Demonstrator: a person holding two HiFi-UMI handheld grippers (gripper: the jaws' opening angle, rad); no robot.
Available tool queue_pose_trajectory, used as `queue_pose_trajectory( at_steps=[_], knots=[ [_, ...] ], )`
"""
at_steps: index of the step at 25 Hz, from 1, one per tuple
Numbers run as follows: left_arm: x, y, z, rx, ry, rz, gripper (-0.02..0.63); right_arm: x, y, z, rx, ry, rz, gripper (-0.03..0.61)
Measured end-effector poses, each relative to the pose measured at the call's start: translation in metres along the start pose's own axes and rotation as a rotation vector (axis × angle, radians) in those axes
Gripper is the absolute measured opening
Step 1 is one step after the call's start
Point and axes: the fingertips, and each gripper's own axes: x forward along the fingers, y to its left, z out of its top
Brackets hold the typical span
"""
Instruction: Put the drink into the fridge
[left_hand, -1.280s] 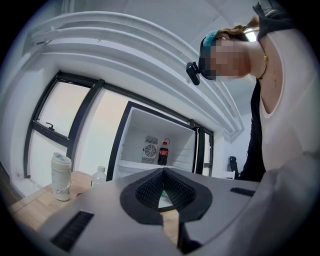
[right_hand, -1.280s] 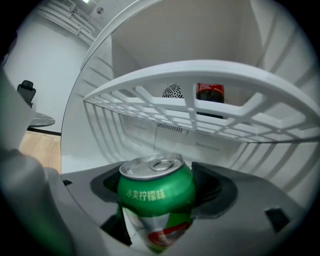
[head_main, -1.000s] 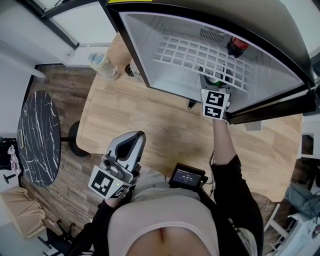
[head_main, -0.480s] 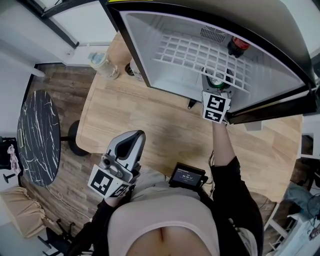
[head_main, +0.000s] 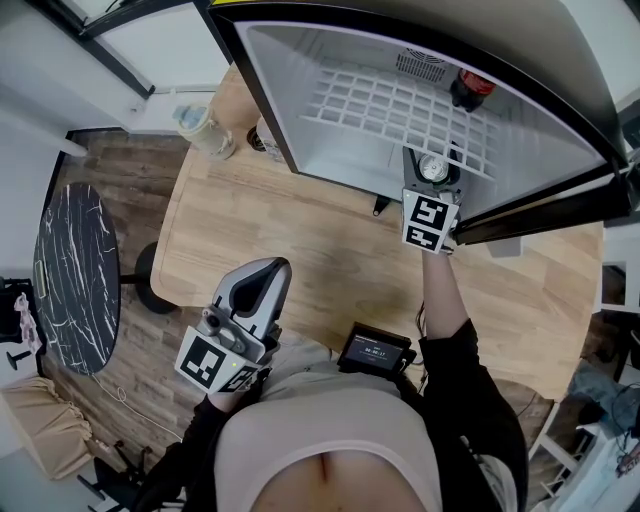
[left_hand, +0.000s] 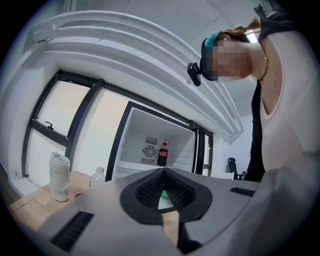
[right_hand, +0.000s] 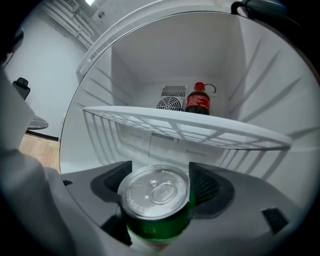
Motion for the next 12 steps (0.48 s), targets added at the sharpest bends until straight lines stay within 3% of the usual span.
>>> queue_pose_trajectory(
  at_steps=[4, 8, 12],
  knots=[
    [0.0, -0.002, -0.001, -0.003, 0.0, -0.003, 0.005, -0.014, -0.003, -0.005, 0.013, 0.024, -0.039, 0.364],
    [0.001, -0.003, 0.001, -0.003, -0.006, -0.01, 0.005, -0.03, 0.001, -0.007, -0.03, -0.025, -0.071, 0.364],
    [0.002, -0.005, -0.001, -0.009, -0.005, -0.018, 0.005, -0.039, -0.005, -0.011, 0.016, -0.019, -0.124, 0.364]
  ],
)
